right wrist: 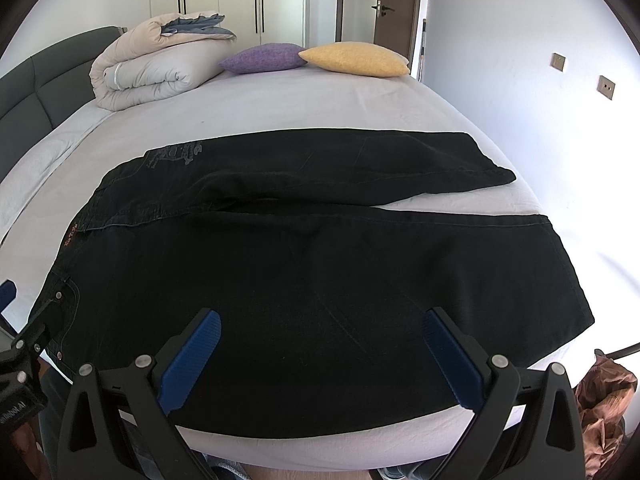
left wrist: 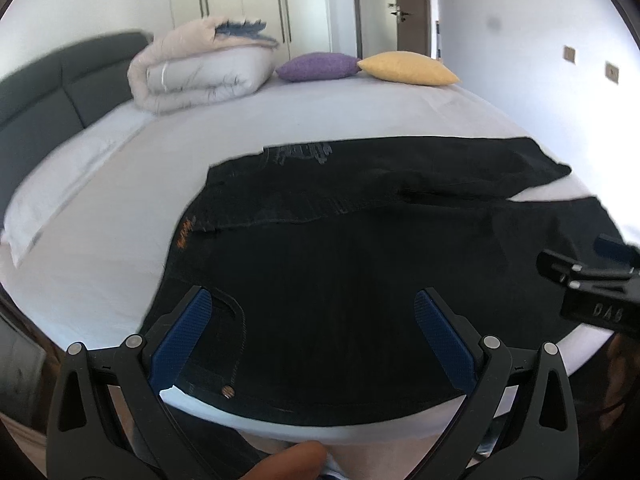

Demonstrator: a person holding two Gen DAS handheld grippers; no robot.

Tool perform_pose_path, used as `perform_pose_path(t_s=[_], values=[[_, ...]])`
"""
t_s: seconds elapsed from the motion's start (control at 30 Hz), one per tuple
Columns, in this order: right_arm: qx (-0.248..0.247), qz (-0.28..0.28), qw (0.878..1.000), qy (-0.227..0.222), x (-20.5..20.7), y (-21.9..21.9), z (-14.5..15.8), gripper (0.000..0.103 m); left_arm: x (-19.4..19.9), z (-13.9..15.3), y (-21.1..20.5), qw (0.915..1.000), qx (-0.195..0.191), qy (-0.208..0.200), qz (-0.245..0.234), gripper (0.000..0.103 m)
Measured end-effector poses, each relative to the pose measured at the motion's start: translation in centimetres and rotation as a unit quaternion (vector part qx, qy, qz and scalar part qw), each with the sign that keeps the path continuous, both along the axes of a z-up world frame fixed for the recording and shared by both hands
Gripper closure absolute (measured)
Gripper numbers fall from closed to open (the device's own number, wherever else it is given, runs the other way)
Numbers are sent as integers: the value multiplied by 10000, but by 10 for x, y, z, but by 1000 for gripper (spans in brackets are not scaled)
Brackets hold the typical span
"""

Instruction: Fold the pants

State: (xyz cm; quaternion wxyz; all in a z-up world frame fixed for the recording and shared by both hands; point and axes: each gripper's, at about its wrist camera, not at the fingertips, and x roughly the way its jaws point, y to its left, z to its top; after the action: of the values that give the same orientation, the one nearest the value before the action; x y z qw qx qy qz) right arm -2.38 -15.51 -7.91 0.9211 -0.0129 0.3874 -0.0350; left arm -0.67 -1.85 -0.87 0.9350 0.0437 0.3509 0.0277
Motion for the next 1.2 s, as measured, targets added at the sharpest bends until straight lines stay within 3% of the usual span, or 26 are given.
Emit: perform_pose_path(t_s=[0.23,0.37,0.47,0.6,0.67,0.77,0.83,0.9,1.03,1.13,1.2], values=[[271,372,9989,-108,12,-15,10,0,20,-6,10,9955,915,-85,-223,0],[478,639,9961,-367,26,-25,27,0,48,-13,37,9967,689,314,-282,0],[456,790,9945,-522,40,-31,37,0,64,-14,54,9979,493,288,-308,0],[405,990,9928,-530,63,-39,42,0,96,-19,68,9951,780,586,-181,0],[403,1149,9912,-521,74,-43,43,0,116,-13,79,9963,663,502,-200,0],[406,1489,9870,-445,91,-43,43,0,164,-3,95,9959,777,257,-378,0],[423,1766,9827,-355,103,-45,42,0,206,2,108,9951,526,419,-724,0],[393,1998,9785,-319,113,-47,41,1,246,6,120,9913,193,535,-1191,0],[403,2362,9707,-163,133,-53,34,13,327,-3,136,9768,-27,1054,-1864,1],[593,2453,9676,57,147,-61,26,22,372,-21,140,9616,-47,1574,-2248,21],[720,2502,9653,185,154,-66,20,28,391,-34,142,9527,-121,1858,-2404,28]])
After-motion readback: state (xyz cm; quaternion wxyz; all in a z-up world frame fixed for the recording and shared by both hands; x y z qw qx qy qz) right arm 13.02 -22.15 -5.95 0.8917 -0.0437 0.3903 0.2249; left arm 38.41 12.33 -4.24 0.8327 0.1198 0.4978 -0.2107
